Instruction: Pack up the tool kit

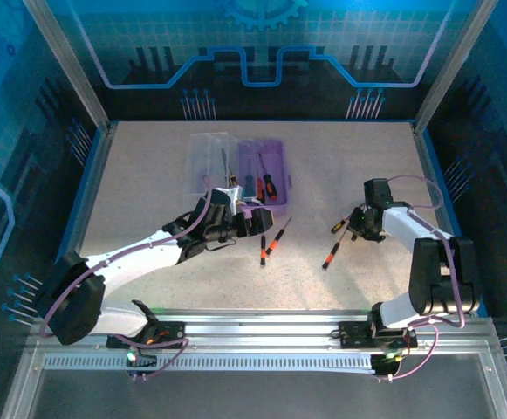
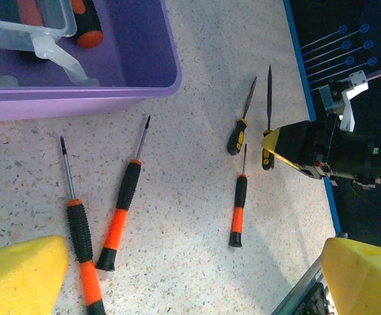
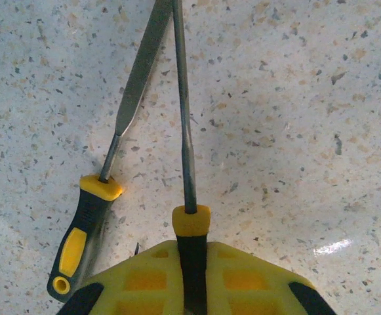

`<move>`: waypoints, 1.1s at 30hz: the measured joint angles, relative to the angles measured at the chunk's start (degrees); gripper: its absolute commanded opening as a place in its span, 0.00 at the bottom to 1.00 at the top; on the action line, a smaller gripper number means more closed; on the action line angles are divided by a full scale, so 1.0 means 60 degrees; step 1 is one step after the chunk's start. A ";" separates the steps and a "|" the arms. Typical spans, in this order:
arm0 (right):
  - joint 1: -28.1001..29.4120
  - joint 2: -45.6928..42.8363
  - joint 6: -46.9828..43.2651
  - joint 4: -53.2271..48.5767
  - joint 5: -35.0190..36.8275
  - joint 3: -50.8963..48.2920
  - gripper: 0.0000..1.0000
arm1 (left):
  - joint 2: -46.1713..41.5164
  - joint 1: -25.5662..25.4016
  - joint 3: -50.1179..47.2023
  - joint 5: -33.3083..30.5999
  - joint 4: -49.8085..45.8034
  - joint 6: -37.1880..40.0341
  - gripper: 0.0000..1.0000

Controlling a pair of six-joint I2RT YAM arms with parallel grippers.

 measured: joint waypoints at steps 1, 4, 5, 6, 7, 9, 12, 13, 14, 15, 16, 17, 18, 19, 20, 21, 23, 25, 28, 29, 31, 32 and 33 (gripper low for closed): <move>0.0000 -0.0044 0.0000 0.0004 -0.0033 -0.0036 0.12 | 0.0000 0.0000 0.0000 0.0000 -0.0004 0.0000 0.99; 0.0000 -0.0302 0.0007 0.0018 -0.0350 -0.0120 0.12 | 0.0000 0.0000 0.0000 -0.0004 -0.0007 0.0004 0.99; 0.0000 -0.0430 0.0029 0.0022 -0.0437 -0.0127 0.12 | 0.0000 0.0000 0.0000 -0.0007 -0.0015 0.0007 0.99; 0.0000 -0.0572 0.0036 0.0040 -0.0517 -0.0127 0.12 | 0.0000 0.0000 0.0004 -0.0036 -0.0040 0.0015 0.99; 0.0004 -0.0707 0.0044 0.0055 -0.0605 -0.0124 0.12 | 0.0000 0.0000 0.0015 -0.0080 -0.0084 0.0022 0.99; 0.0080 -0.1013 0.0076 0.0036 -0.0681 -0.0091 0.13 | 0.0000 0.0004 0.0051 -0.0189 -0.0219 0.0018 0.99; 0.0492 -0.1293 0.0084 -0.0044 -0.0681 0.0168 0.13 | -0.0004 0.0080 0.0069 -0.0361 -0.0419 -0.0007 0.99; 0.0688 -0.1337 0.0087 -0.0040 -0.0681 0.0295 0.13 | -0.0004 0.0135 0.0069 -0.0401 -0.0474 -0.0018 0.99; 0.0918 -0.1370 0.0102 -0.0025 -0.0685 0.0430 0.13 | -0.0004 0.0222 0.0066 -0.0433 -0.0517 -0.0069 0.99; 0.1151 -0.1402 0.0106 0.0018 -0.0681 0.0539 0.13 | -0.0022 0.0335 0.0047 -0.0474 -0.0535 -0.0175 0.99; 0.1351 -0.1446 0.0109 0.0073 -0.0688 0.0608 0.13 | -0.0076 0.0455 0.0015 -0.0517 -0.0554 -0.0262 0.99; 0.1555 -0.1483 0.0113 0.0102 -0.0703 0.0685 0.13 | -0.0182 0.0583 -0.0055 -0.0579 -0.0572 -0.0350 0.99; 0.1756 -0.1501 0.0124 0.0127 -0.0725 0.0772 0.13 | -0.0364 0.0718 -0.0175 -0.0652 -0.0594 -0.0477 0.99; 0.1898 -0.1494 0.0146 0.0131 -0.0747 0.0874 0.13 | -0.0550 0.0823 -0.0291 -0.0714 -0.0630 -0.0546 1.00; 0.2036 -0.1475 0.0178 0.0135 -0.0769 0.1013 0.13 | -0.0809 0.0954 -0.0448 -0.0820 -0.0703 -0.0663 0.99; 0.2189 -0.1457 0.0186 0.0138 -0.0787 0.1188 0.13 | -0.1118 0.1071 -0.0612 -0.0933 -0.0801 -0.0769 0.99; 0.2484 -0.1319 0.0211 0.0149 -0.0812 0.1548 0.13 | -0.1756 0.1271 -0.0911 -0.1206 -0.1016 -0.0954 0.99; 0.2830 -0.1060 0.0219 0.0226 -0.0871 0.1934 0.13 | -0.2506 0.1457 -0.1206 -0.1632 -0.1322 -0.1078 1.00; 0.3410 -0.0401 0.0248 0.0310 -0.0965 0.2608 0.13 | -0.3672 0.1625 -0.1577 -0.2612 -0.1905 -0.1417 0.99; 0.3592 -0.0127 0.0251 0.0306 -0.1002 0.2871 0.13 | -0.4084 0.1643 -0.1708 -0.2987 -0.2146 -0.1534 0.99; 0.3956 0.0444 0.0248 0.0324 -0.1082 0.3421 0.13 | -0.4714 0.1687 -0.1902 -0.3585 -0.2583 -0.1734 0.99; 0.4171 0.0780 0.0251 0.0324 -0.1126 0.3763 0.13 | -0.4991 0.1694 -0.1982 -0.3869 -0.2790 -0.1774 0.99; 0.4382 0.1096 0.0251 0.0321 -0.1162 0.4098 0.13 | -0.5191 0.1694 -0.2036 -0.4087 -0.2991 -0.1814 0.99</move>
